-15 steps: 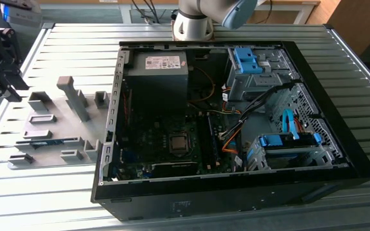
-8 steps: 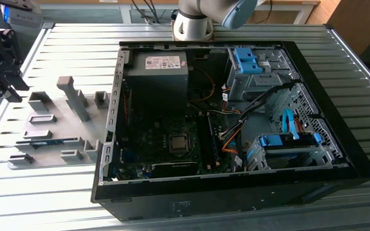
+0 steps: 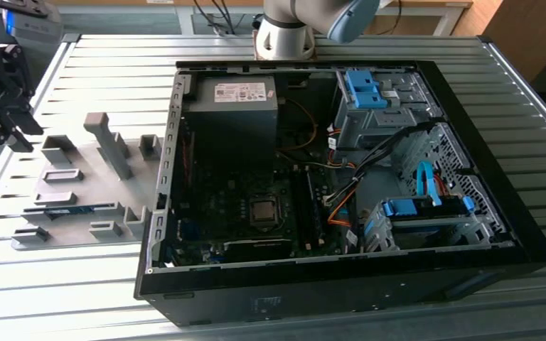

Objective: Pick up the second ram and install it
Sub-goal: 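Pick up the second ram and move it above second insertion slot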

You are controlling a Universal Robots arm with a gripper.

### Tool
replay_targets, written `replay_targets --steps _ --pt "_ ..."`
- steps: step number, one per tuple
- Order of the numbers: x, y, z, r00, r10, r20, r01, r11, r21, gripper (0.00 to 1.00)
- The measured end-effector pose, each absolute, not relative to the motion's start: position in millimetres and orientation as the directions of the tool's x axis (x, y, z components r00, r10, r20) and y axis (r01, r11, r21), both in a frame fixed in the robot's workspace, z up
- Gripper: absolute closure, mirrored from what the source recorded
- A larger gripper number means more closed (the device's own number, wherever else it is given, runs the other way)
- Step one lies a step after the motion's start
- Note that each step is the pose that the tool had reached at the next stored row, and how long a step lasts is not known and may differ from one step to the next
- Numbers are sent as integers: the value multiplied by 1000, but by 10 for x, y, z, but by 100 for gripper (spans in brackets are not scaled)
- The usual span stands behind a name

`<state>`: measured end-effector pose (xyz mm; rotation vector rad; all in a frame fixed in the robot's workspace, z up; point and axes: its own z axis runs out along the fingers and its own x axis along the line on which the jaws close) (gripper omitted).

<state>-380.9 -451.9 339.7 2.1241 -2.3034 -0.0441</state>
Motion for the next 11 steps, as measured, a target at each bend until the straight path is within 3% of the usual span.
replay_targets --steps 11 --pt "-3816 -4519 3363 -81 -997 -13 -996 81 24 64"
